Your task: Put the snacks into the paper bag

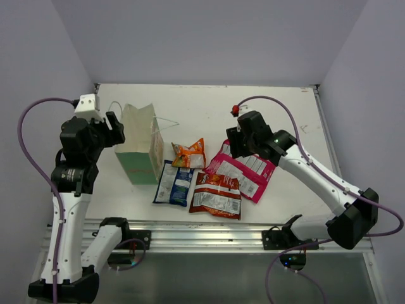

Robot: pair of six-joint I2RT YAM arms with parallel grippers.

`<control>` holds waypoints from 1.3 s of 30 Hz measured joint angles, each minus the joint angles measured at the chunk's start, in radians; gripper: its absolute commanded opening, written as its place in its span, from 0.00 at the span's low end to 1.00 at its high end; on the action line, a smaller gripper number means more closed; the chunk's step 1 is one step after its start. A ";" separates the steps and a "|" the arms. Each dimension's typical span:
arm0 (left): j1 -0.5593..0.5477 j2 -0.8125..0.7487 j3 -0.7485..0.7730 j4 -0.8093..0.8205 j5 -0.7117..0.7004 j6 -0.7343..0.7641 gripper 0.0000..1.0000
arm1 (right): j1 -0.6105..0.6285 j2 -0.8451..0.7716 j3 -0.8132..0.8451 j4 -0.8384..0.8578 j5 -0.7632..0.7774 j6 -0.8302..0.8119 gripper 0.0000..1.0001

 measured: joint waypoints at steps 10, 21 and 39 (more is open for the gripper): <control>0.000 0.030 -0.085 0.013 0.014 -0.003 0.55 | 0.000 0.000 -0.047 0.003 -0.007 0.025 0.59; 0.000 0.071 -0.117 0.038 0.058 -0.028 0.10 | 0.001 0.000 -0.082 0.006 -0.026 0.030 0.58; 0.000 0.075 -0.119 0.042 0.062 -0.026 0.00 | 0.007 -0.005 -0.260 0.013 -0.206 0.035 0.63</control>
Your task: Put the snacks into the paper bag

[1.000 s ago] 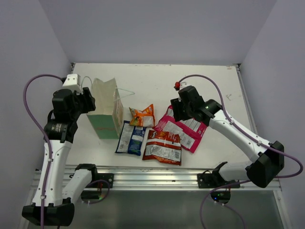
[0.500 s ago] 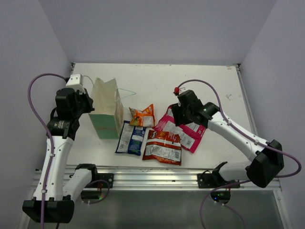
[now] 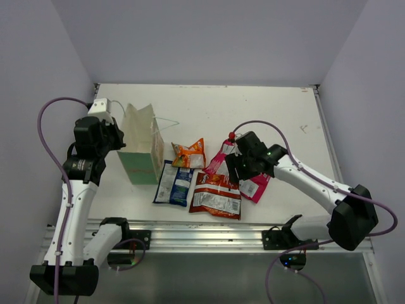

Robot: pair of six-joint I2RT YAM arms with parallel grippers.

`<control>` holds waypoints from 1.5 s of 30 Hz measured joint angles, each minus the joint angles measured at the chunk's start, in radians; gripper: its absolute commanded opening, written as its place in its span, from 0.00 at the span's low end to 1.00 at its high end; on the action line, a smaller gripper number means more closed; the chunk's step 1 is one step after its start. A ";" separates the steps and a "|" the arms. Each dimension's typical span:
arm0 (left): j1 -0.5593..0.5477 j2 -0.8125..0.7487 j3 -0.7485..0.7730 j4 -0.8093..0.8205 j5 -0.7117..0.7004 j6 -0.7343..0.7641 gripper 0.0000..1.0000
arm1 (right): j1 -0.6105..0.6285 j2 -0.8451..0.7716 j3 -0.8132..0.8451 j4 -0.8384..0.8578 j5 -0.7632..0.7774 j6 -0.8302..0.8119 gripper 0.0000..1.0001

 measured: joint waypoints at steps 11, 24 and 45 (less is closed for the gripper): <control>0.000 0.000 -0.003 0.001 -0.004 0.000 0.00 | 0.006 -0.033 -0.069 -0.012 -0.163 0.003 0.52; -0.007 -0.016 -0.033 0.022 -0.012 0.000 0.00 | 0.007 0.022 0.020 -0.105 -0.195 0.003 0.00; -0.040 -0.066 -0.061 0.021 -0.114 -0.032 0.00 | 0.148 0.566 1.577 -0.330 0.133 -0.016 0.00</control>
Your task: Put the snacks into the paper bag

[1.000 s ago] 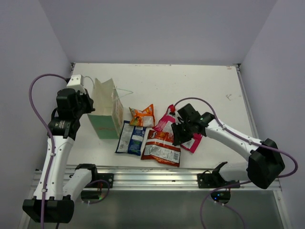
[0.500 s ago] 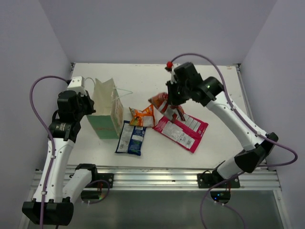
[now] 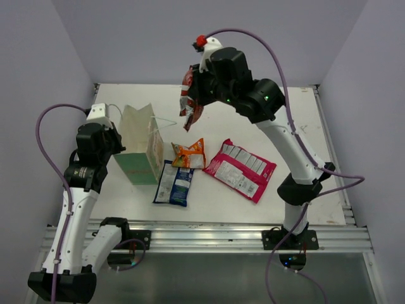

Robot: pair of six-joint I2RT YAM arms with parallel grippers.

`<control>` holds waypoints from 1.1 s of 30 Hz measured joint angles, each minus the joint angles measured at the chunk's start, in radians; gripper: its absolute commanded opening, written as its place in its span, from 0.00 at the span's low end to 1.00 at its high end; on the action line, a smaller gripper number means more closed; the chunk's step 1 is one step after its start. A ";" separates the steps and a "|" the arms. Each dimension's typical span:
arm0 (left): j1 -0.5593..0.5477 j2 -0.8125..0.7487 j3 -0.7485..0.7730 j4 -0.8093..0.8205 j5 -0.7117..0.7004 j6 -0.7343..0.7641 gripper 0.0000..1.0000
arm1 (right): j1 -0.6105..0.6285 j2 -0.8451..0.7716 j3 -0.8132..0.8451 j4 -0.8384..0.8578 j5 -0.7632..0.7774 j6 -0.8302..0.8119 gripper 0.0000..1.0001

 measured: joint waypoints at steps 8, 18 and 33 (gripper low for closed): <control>-0.011 -0.007 -0.001 -0.002 -0.036 -0.017 0.00 | 0.256 0.051 0.016 0.158 0.075 -0.063 0.00; -0.015 -0.017 -0.005 -0.007 -0.040 -0.020 0.00 | 0.348 0.051 0.020 0.308 0.175 -0.185 0.00; -0.019 -0.018 -0.005 -0.008 -0.044 -0.020 0.00 | 0.381 0.000 0.011 0.392 0.211 -0.248 0.00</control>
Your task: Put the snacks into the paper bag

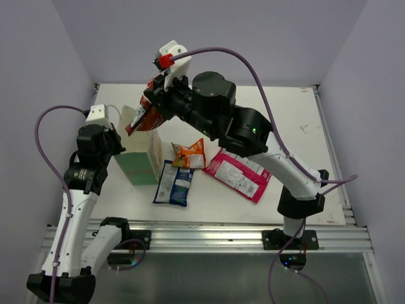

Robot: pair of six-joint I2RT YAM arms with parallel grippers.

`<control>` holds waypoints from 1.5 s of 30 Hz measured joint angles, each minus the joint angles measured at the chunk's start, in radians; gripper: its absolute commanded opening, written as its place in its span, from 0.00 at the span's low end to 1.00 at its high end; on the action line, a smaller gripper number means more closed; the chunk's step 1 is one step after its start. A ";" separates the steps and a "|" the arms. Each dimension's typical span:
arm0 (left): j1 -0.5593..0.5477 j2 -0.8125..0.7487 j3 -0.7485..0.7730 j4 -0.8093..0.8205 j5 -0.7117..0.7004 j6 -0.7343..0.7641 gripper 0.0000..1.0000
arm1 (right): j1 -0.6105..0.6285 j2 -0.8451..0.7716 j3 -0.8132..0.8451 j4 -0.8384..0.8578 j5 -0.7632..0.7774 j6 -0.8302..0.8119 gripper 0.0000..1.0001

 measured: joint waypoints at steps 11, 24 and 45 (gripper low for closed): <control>0.000 0.003 0.000 0.000 -0.003 0.000 0.00 | 0.001 -0.034 0.000 0.150 -0.039 -0.012 0.00; 0.000 0.002 0.000 0.000 -0.006 0.000 0.00 | -0.025 0.100 -0.047 0.207 -0.149 -0.009 0.00; -0.020 -0.016 -0.009 0.000 -0.014 0.000 0.00 | -0.108 0.196 -0.266 0.131 -0.351 0.147 0.00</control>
